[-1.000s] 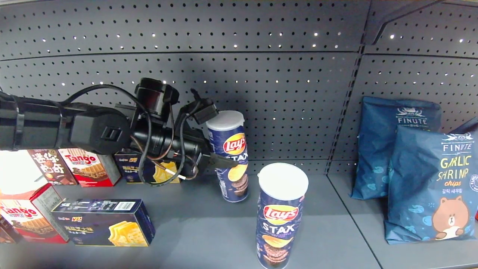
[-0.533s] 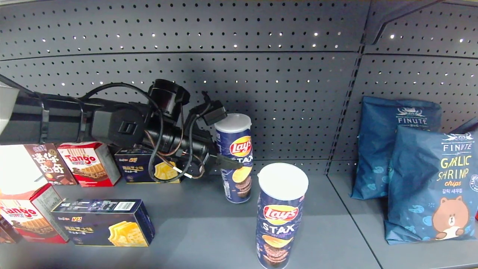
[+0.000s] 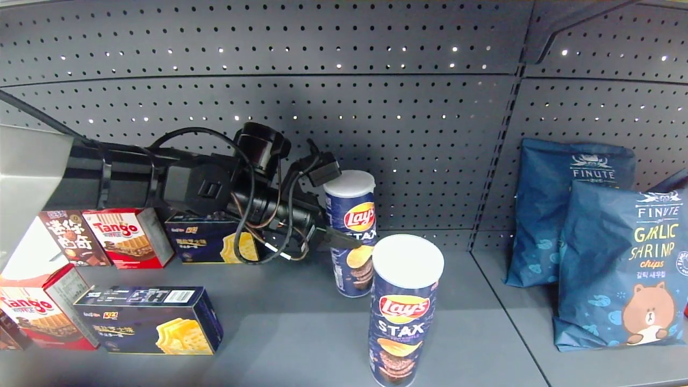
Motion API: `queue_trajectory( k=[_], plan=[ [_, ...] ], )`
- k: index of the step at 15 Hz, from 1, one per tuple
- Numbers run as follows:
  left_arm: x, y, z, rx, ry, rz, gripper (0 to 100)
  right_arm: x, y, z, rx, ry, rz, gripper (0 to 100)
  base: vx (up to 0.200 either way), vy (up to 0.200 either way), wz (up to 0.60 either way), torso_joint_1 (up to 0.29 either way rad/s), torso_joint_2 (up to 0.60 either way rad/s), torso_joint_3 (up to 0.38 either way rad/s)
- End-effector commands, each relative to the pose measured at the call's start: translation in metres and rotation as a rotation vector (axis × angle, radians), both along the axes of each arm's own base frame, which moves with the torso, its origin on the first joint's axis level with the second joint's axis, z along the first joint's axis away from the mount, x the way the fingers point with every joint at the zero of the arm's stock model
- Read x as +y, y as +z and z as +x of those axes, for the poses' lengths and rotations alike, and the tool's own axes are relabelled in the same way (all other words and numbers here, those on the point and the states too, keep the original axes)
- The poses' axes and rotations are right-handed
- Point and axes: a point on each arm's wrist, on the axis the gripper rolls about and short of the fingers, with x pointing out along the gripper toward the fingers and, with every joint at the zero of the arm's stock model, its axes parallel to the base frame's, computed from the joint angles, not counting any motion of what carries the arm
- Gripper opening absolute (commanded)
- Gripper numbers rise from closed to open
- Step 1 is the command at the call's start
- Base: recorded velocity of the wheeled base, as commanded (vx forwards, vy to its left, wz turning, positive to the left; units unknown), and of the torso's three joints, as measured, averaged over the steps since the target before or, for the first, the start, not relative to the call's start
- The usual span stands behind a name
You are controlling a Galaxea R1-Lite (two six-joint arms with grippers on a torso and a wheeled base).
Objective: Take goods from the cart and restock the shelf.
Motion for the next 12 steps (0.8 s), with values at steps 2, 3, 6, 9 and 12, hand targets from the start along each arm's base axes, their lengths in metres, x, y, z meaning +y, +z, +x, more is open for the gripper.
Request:
queue_trajectory(
  k=[2,3,6,9,12],
  plan=[
    [-0.001,-0.007,0.005,0.010,0.003,0.008,0,0.000,0.000,0.000,0.002,0.001,0.000,100,0.000,0.000,0.00,0.000,0.00,0.000],
    [-0.002,-0.010,0.007,0.012,-0.001,0.011,0,0.000,0.000,0.000,0.002,0.001,0.000,100,0.000,0.000,0.00,0.000,0.00,0.000],
    [-0.006,-0.015,0.014,0.012,-0.004,0.012,0,0.000,0.000,0.000,0.002,0.001,0.000,100,0.000,0.000,0.00,0.000,0.00,0.000],
    [-0.007,-0.018,0.019,0.011,-0.001,0.011,0,0.000,0.000,0.000,0.002,0.001,0.000,100,0.000,0.000,0.00,0.000,0.00,0.000],
    [-0.005,-0.023,0.023,0.017,0.006,0.016,0,0.000,0.000,0.000,0.002,0.001,0.000,100,0.000,0.000,0.00,0.000,0.00,0.000]
  ],
)
